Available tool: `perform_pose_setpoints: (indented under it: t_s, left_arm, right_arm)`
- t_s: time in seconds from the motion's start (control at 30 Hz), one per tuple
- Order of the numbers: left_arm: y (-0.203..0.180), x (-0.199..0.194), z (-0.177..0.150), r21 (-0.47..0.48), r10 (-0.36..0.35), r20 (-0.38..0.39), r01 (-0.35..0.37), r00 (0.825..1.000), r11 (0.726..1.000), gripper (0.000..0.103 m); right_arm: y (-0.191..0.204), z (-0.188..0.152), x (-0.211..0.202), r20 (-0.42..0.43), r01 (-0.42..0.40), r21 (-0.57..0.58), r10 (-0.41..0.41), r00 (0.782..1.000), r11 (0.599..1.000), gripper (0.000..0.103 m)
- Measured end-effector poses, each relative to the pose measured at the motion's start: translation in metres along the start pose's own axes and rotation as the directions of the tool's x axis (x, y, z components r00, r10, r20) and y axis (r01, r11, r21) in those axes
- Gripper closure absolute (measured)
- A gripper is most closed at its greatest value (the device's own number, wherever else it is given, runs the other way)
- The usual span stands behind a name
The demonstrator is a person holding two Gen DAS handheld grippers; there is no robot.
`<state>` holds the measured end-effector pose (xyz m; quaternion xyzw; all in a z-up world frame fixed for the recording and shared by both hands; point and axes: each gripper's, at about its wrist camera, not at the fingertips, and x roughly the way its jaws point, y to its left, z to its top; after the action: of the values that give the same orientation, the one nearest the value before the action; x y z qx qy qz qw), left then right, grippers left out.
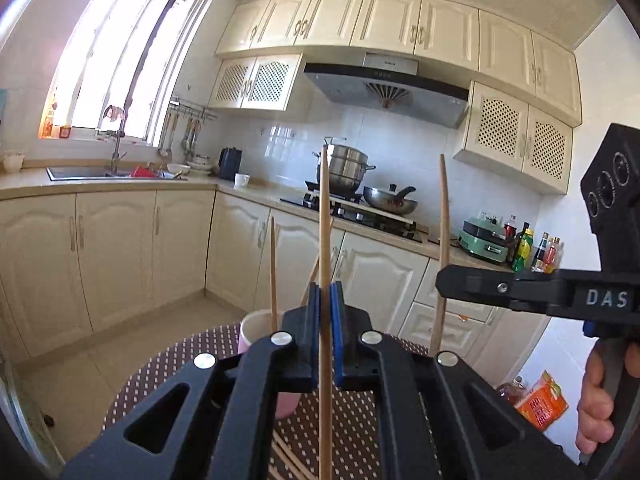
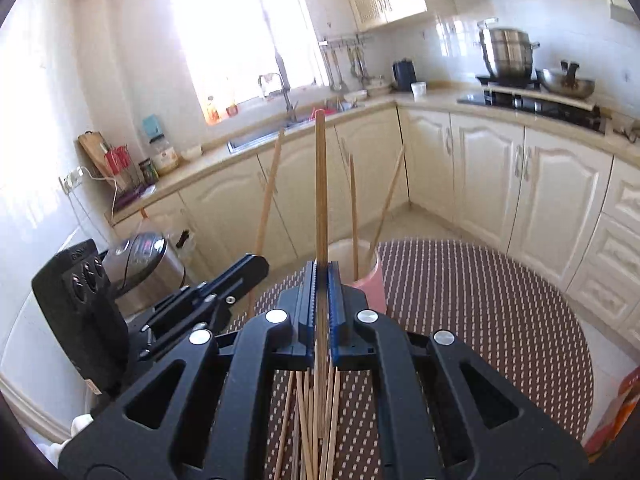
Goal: Organize utensils
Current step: 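Lift both held chopsticks and move them above the pink cup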
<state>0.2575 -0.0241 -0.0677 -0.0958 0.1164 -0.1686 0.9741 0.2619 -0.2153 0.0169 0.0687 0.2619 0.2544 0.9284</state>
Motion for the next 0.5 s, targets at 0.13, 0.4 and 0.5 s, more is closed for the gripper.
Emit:
perform_pose_setpoints:
  t_s: [0.13,0.4,0.5]
  left_arm:
    - [0.004,0.020,0.013,0.002,0.009,0.036,-0.009,0.999,1.000,0.097]
    - [0.016,0.063,0.033,-0.027,-0.004,0.089,0.006,0.996,1.000,0.097]
    - [0.021,0.078,0.040,-0.033,0.008,0.117,-0.004,0.993,0.999,0.097]
  right_arm:
    - [0.000,0.016,0.010,0.043,0.007,-0.015,-0.006,0.999,1.000,0.097]
    - [-0.007,0.047,0.032,0.113,0.008,-0.013,-0.006,0.994,1.000,0.097]
    - [-0.005,0.058,0.039,0.148,0.018,-0.023,-0.014,0.989,1.000,0.097]
